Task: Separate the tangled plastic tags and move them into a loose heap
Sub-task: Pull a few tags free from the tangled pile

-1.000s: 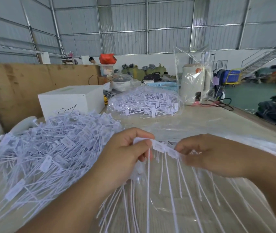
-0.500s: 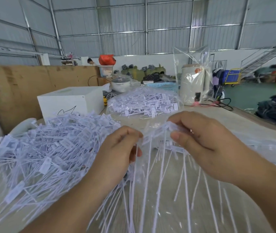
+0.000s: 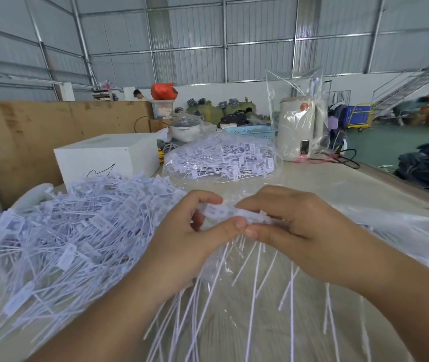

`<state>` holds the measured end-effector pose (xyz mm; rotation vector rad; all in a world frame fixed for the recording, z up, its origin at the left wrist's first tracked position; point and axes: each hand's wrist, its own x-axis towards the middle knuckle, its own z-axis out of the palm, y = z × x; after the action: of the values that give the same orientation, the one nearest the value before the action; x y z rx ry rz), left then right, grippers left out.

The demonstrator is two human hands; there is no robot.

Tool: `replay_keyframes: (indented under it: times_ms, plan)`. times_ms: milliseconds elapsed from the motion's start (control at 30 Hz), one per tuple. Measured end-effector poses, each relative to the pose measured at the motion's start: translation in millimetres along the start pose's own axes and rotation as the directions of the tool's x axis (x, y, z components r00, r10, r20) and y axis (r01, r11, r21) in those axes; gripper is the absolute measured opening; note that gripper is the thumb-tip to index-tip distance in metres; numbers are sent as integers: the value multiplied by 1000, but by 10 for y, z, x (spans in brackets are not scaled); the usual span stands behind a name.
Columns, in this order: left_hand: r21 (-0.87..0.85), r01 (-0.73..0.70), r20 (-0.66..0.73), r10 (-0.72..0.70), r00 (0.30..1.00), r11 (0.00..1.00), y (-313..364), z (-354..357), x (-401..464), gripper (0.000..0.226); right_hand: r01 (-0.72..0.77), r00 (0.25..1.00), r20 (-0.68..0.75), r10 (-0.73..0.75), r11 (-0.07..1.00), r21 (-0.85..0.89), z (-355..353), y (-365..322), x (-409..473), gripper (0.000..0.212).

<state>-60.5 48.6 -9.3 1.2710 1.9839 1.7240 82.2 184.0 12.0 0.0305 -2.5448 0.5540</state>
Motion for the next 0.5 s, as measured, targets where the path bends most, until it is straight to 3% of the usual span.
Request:
replay_keyframes:
  times_ms: [133, 267, 367, 500]
  plan:
    - [9, -11, -207, 13, 978, 1000, -14, -20, 44, 35, -149, 983, 114, 146, 989, 16, -41, 51, -16, 28]
    - [-31, -91, -304, 78, 950, 995, -17, -141, 87, 30, -314, 885, 266, 381, 913, -261, -59, 121, -59, 30]
    - [-26, -175, -341, 156, 927, 984, 3, -205, 96, 28, -403, 851, 270, 451, 890, -215, -46, 114, -65, 35]
    - [-23, -177, -286, 163, 944, 984, 3, -198, 77, 24, -363, 918, 122, 376, 924, -121, -45, 76, -26, 44]
